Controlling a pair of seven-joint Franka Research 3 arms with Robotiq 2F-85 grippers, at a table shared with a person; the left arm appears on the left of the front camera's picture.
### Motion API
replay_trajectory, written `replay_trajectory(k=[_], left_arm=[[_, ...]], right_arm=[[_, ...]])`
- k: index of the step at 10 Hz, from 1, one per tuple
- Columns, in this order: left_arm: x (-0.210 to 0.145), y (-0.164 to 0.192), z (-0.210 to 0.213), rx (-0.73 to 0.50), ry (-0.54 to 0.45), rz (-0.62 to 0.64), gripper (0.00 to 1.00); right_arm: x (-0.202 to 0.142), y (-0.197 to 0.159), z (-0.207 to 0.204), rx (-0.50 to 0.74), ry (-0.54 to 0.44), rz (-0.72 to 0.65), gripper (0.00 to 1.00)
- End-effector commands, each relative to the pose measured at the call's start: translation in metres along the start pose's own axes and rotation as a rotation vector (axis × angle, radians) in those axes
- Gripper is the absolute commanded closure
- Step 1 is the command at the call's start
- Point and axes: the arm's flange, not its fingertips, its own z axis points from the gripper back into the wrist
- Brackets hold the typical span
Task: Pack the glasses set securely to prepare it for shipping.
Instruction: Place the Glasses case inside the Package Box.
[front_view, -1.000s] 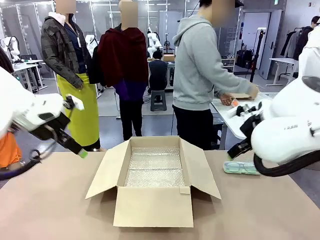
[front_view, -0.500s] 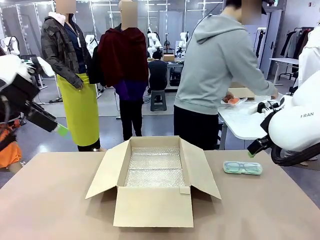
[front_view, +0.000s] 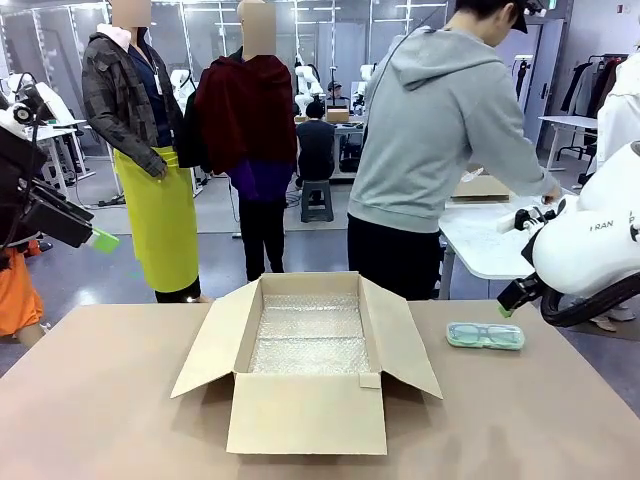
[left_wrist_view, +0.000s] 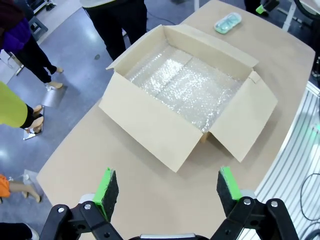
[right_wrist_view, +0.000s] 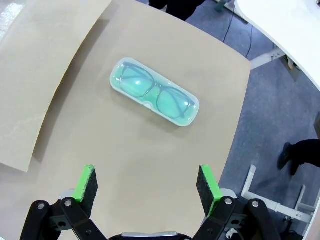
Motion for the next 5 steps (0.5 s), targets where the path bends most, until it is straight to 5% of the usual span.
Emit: replay_trajectory(k=[1,5], left_arm=[[0.000,0.000,-0.004,-0.004,0.008,-0.001,0.00],[0.000,0.000,-0.004,-0.004,0.008,-0.001,0.00]], right_arm=[[-0.002,0.001,0.003,0.000,-0.004,0.000,0.00],[0.032,-0.016,-0.014,-0.036,0.091,0.100,0.00]])
